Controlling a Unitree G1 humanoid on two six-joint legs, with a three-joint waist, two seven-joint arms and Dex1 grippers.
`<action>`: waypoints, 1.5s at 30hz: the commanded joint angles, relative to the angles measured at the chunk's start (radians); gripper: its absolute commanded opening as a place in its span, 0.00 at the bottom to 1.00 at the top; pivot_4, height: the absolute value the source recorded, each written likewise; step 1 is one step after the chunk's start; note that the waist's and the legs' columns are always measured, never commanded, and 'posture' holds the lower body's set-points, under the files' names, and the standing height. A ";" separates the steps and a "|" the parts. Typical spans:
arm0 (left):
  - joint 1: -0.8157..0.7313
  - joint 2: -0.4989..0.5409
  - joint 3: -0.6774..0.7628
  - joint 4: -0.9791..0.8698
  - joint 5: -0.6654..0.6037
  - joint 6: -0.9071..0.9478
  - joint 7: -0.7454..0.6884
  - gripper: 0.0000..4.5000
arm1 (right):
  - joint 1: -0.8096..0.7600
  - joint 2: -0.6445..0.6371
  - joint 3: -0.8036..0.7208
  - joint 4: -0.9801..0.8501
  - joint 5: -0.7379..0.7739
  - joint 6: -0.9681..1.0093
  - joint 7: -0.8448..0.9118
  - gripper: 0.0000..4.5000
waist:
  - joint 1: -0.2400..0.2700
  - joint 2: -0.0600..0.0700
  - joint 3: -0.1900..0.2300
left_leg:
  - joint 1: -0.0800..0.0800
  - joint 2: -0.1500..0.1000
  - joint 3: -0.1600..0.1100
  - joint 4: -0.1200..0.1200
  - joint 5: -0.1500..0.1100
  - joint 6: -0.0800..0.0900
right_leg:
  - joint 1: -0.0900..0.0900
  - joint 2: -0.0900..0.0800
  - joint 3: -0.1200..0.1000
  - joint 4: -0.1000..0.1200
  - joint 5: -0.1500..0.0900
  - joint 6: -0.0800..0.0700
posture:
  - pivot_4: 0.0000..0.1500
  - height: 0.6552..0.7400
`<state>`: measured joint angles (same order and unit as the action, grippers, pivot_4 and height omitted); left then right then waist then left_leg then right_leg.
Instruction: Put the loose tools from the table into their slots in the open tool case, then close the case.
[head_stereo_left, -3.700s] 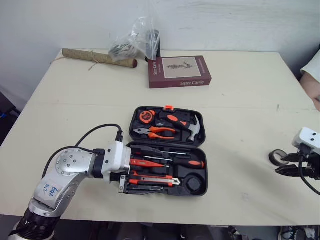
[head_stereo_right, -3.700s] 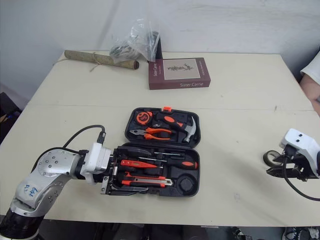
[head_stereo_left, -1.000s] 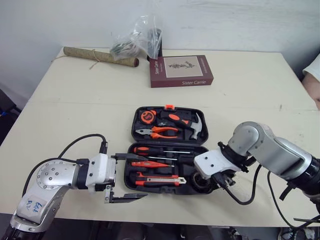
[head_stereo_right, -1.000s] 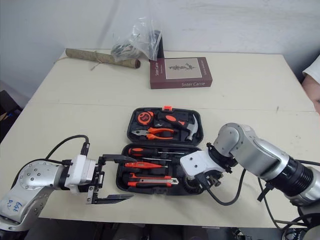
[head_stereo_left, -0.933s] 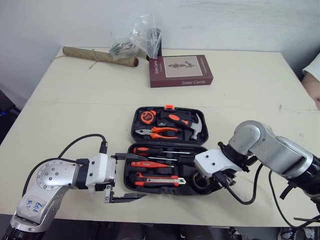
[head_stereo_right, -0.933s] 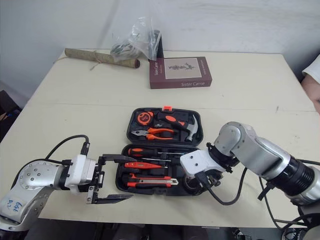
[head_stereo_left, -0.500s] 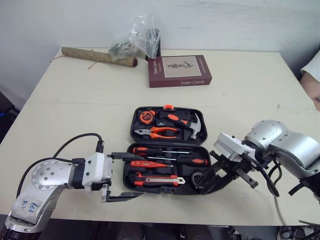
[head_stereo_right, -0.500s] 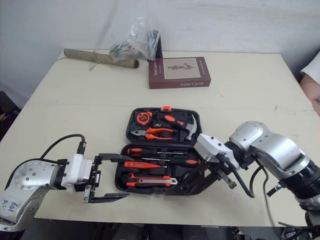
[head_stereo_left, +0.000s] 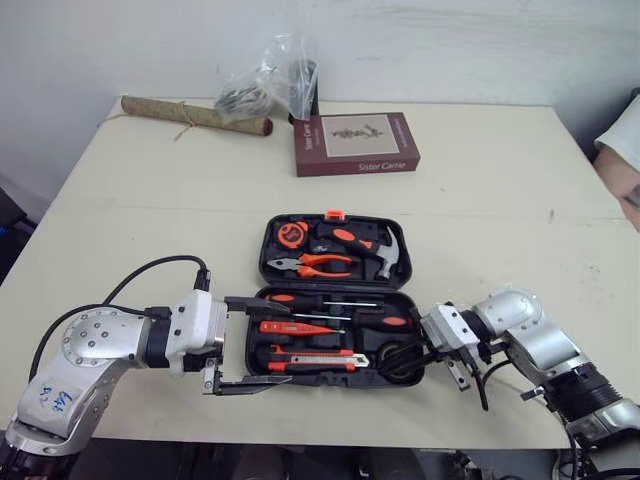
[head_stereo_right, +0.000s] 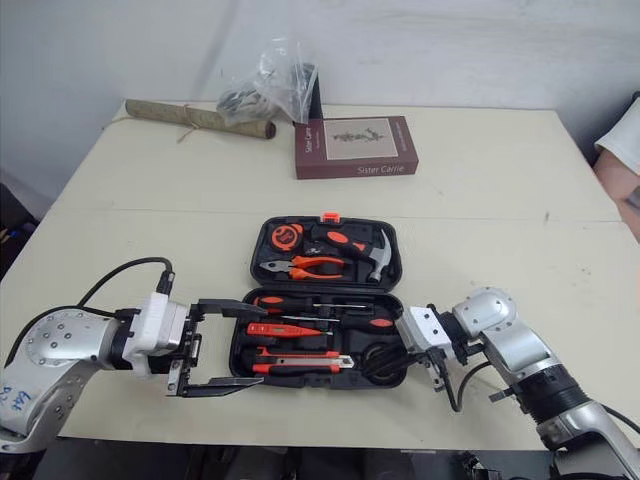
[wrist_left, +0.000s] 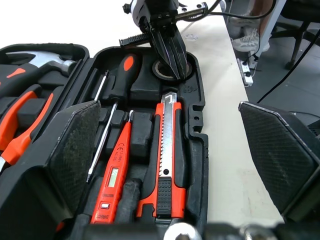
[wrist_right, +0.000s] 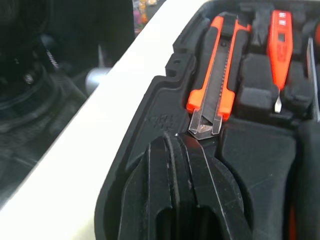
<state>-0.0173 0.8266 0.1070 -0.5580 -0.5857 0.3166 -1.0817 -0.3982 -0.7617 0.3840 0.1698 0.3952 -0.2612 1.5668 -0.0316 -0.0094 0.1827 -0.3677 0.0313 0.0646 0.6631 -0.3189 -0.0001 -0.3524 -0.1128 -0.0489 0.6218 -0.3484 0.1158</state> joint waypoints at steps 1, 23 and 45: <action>-0.008 0.014 0.062 -0.040 -0.040 0.027 0.027 1.00 | 0.030 -0.011 0.002 0.094 -0.102 -0.018 0.008 0.01 | 0.001 -0.001 -0.001 | 0.001 0.000 -0.001 0.000 0.000 0.000 | 0.003 0.000 0.000 0.000 0.000 0.000 | 1.00 1.00; -0.070 -0.104 0.009 0.446 0.235 -0.019 0.191 0.02 | 0.032 -0.044 -0.311 0.135 -0.086 0.276 -0.351 0.00 | 0.006 0.007 0.005 | -0.007 -0.001 -0.002 -0.003 0.000 -0.001 | -0.006 -0.002 -0.003 -0.001 0.000 -0.001 | 1.00 1.00; -0.359 -0.277 -0.168 0.672 0.399 -0.034 0.250 0.02 | -0.104 0.135 -0.269 0.148 -0.223 0.328 -0.428 0.00 | 0.001 0.002 0.006 | -0.004 -0.001 0.003 0.000 0.004 -0.002 | -0.007 -0.001 -0.003 0.007 0.002 0.001 | 1.00 1.00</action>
<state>-0.3562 0.5672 -0.0332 0.1106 -0.1983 0.3037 -0.8382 -0.4670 -0.6444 0.1112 0.3084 0.1845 0.0772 1.1640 -0.0305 -0.0071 0.1888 -0.3712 0.0307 0.0678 0.6632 -0.3144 -0.0024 -0.3596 -0.1138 -0.0518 0.6283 -0.3465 0.1164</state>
